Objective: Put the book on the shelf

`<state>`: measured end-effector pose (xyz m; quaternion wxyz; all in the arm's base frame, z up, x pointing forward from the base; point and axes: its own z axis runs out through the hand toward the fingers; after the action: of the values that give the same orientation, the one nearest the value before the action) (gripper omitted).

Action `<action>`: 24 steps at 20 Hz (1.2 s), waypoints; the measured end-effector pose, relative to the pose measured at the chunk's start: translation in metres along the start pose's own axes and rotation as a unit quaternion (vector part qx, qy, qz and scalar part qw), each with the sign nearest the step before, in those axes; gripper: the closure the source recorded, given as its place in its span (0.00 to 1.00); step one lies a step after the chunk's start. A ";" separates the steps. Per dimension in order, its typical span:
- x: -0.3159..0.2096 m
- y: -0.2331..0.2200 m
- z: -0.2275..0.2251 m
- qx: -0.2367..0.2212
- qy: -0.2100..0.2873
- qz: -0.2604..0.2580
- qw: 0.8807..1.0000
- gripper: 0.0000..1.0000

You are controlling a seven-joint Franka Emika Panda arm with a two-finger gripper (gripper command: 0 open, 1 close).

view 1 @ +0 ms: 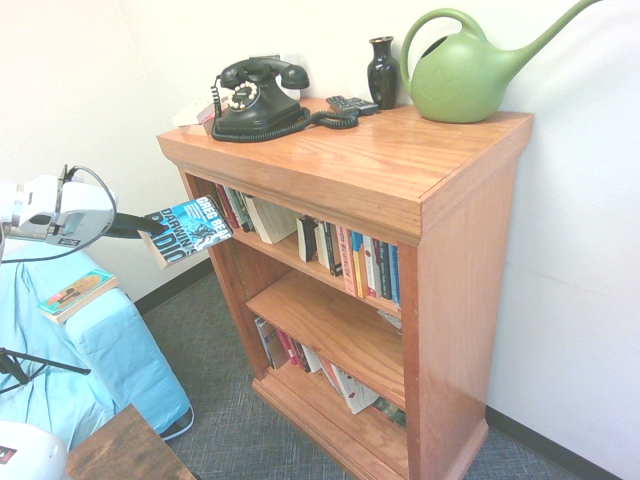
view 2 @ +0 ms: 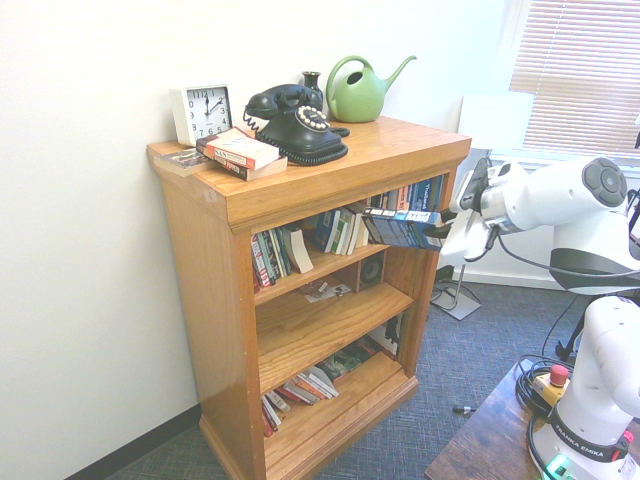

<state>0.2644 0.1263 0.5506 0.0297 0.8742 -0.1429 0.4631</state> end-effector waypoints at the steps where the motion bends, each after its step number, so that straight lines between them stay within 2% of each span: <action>1: -0.001 0.001 0.012 -0.002 -0.004 -0.001 1.000 1.00; 7: -0.001 0.021 0.060 0.001 -0.024 -0.009 1.000 1.00; 13: -0.007 0.017 0.065 0.015 -0.042 -0.006 0.999 1.00; 24: -0.026 0.003 0.074 0.007 -0.059 -0.013 0.998 1.00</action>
<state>0.3096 0.1153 0.4871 0.0210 0.9018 -0.1300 0.4115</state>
